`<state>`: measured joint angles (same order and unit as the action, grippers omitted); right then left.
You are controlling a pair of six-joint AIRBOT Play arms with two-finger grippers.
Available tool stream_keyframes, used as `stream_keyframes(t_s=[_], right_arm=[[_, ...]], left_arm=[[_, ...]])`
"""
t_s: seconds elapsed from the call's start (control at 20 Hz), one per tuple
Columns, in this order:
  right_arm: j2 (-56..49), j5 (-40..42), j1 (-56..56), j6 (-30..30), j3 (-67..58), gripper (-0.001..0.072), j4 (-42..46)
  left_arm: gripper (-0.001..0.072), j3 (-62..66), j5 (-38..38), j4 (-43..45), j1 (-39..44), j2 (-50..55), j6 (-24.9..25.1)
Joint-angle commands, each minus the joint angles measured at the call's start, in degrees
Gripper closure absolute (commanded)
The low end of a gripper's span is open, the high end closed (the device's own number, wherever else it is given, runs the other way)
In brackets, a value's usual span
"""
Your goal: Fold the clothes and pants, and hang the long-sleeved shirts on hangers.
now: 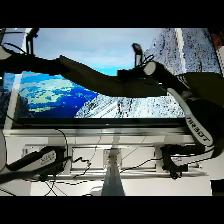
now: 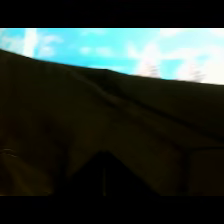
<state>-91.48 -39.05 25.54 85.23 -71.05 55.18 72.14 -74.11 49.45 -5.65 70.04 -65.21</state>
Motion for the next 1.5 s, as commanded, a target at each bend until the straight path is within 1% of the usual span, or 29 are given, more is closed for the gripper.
stream_keyframes(t_s=[0.0, 0.1, 0.2, 0.3, 0.4, 0.55, 0.6, 0.7, 0.8, 0.9, 1.0, 1.05, 1.1, 1.15, 1.2, 1.25, 1.35, 1.45], right_arm=[[-6.6, 5.1, 11.1, 1.8, -5.1, 0.0693, -6.6], [-10.1, 6.7, 16.1, 1.8, -10.2, 0.0693, -8.6], [-12.6, 6.6, 19.3, 1.8, -15.2, 0.0693, -8.6], [-12.8, 6.7, 20.3, 1.7, -17.4, 0.0692, -7.4], [-11.7, 5.3, 19.0, 1.7, -18.0, 0.0692, -2.1], [-8.0, -2.5, 12.6, 1.8, -18.0, 0.0693, 11.7], [-6.4, -5.9, 9.2, 1.8, -18.0, 0.0693, 16.0], [-3.3, -11.6, 1.7, 3.3, -18.0, 0.0693, 22.6], [-0.3, -15.5, -6.5, 4.7, -18.0, 0.0693, 26.7], [1.8, -18.6, -14.6, 4.8, -18.0, 0.0693, 27.1], [2.6, -22.8, -21.2, 4.8, -18.0, 0.0693, 27.1], [2.6, -25.0, -23.9, 4.8, -18.0, 0.0692, 27.1], [2.6, -26.4, -25.9, 4.8, -17.9, 0.0691, 27.1], [2.6, -26.6, -27.7, 4.8, -17.7, 0.0648, 27.1], [2.6, -26.5, -29.0, 4.8, -17.3, 0.0541, 27.1], [2.6, -26.0, -30.0, 4.7, -16.8, 0.0417, 27.1], [2.2, -24.0, -31.2, 4.7, -14.9, 0.0136, 27.1], [0.8, -23.8, -31.3, 3.8, -13.6, 0.0134, 26.6]], left_arm=[[0.0693, 1.3, -1.2, -1.0, -0.2, -7.1, 0.0], [0.0693, 1.3, -0.8, -2.2, -0.2, -8.9, 0.0], [0.0693, 1.3, -0.5, -2.2, -0.1, -9.1, 0.0], [0.0693, 1.3, -0.3, -2.5, -0.1, -8.6, 0.0], [0.0693, 1.3, 1.5, -5.0, 0.3, -7.3, 0.0], [0.0693, 1.3, 6.6, -11.0, 4.7, -3.2, 0.0], [0.0693, 1.3, 9.4, -12.8, 7.4, -1.3, 0.0], [0.0693, 1.3, 15.9, -15.6, 15.5, 3.8, 0.0], [0.0693, 1.3, 23.6, -16.1, 24.6, 9.3, 0.0], [0.0693, 1.3, 34.9, -16.1, 34.1, 15.3, 0.0], [0.0692, 1.3, 48.7, -17.2, 42.7, 21.2, 0.0], [0.0629, 1.4, 53.9, -18.3, 45.8, 23.3, 0.0], [0.0327, 1.4, 58.4, -18.5, 48.5, 25.0, 0.0], [0.0012, 1.4, 61.4, -18.5, 50.2, 25.7, 0.0], [0.0005, 1.4, 62.1, -18.4, 50.8, 25.6, 0.0], [0.0005, 1.4, 62.1, -17.9, 50.9, 25.0, 0.0], [0.0006, 1.4, 62.1, -16.3, 49.5, 22.9, 0.0], [0.0005, 1.4, 60.4, -13.7, 47.0, 20.0, 0.0]])
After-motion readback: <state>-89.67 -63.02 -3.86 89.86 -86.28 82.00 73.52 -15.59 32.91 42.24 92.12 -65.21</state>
